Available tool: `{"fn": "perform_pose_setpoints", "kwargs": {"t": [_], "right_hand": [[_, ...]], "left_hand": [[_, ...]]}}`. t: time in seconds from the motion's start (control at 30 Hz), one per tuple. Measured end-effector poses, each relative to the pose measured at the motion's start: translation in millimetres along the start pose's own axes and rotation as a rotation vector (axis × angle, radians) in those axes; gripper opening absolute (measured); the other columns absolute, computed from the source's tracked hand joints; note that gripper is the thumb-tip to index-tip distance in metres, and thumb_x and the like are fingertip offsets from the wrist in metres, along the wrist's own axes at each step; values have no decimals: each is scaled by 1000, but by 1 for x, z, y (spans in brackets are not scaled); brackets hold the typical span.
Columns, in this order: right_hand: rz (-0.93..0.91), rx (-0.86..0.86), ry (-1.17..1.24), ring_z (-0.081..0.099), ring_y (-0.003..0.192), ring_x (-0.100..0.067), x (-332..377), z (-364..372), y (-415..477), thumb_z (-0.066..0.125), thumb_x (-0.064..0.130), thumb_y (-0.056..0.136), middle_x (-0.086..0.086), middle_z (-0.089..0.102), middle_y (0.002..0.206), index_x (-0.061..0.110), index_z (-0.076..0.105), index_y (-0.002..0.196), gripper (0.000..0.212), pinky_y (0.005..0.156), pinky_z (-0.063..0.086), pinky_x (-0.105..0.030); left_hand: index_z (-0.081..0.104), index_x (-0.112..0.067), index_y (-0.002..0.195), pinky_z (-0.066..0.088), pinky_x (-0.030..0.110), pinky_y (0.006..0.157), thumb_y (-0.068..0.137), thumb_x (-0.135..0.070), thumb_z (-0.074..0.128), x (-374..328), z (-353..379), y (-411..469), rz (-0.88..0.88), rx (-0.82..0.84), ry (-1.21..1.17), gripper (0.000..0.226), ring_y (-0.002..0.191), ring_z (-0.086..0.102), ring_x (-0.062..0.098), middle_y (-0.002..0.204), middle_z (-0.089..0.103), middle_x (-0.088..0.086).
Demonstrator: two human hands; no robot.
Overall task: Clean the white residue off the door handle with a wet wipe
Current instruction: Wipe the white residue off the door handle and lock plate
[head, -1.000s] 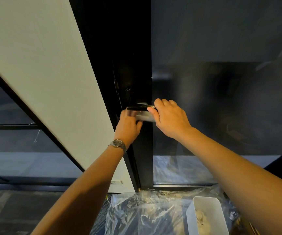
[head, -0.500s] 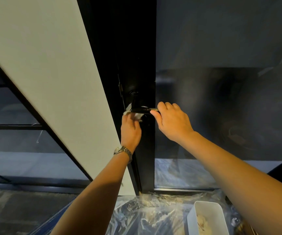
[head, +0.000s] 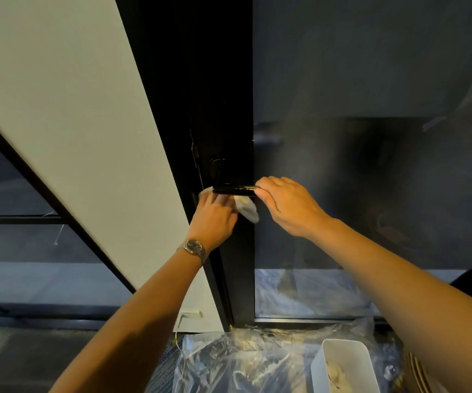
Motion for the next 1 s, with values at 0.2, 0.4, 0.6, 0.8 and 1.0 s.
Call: {"fn": "perform_pose_setpoints", "kwargs": {"t": [0.2, 0.4, 0.6, 0.8, 1.0], "right_hand": [[-17, -43, -22, 48, 77, -18, -1, 1, 1, 28, 29, 100, -3, 61, 92, 15, 55, 104, 30, 69, 36, -28], [-24, -70, -92, 51, 77, -20, 3, -1, 0, 30, 30, 100, -4, 62, 92, 13, 54, 104, 30, 67, 41, -32], [-29, -78, -88, 49, 76, -18, 3, -1, 0, 29, 30, 100, -4, 61, 92, 14, 54, 104, 30, 65, 40, -29], [10, -79, -50, 49, 81, -18, 1, 0, -1, 28, 32, 99, -3, 60, 96, 15, 54, 109, 33, 69, 44, -31], [24, -91, -56, 43, 79, -14, 1, 1, -1, 28, 32, 99, -3, 60, 95, 14, 54, 109, 33, 66, 36, -26]], "left_hand": [[70, -18, 100, 41, 51, 99, 71, -25, 72, -5, 9, 2, 102, -55, 177, 30, 107, 59, 35, 113, 65, 7], [66, -15, 109, 41, 49, 100, 76, -21, 66, -11, 19, -1, 164, -21, 168, 34, 111, 54, 37, 123, 59, 8], [50, -7, 127, 40, 41, 106, 78, -21, 61, 7, 9, -8, -119, -38, -162, 52, 128, 37, 34, 135, 45, 15], [43, -8, 131, 43, 29, 98, 84, -21, 59, 23, 7, -5, -159, -18, -336, 51, 115, 48, 24, 134, 40, 12], [44, -13, 126, 45, 16, 79, 83, -8, 60, 36, 24, -25, -679, -210, -1009, 46, 104, 50, 17, 126, 46, 9]]}}
Point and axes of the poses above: each hand's wrist, its own y-axis towards the middle knuckle, its own z-axis out of the palm, x = y × z, the point moved 8 cm from there along y, towards the middle knuckle
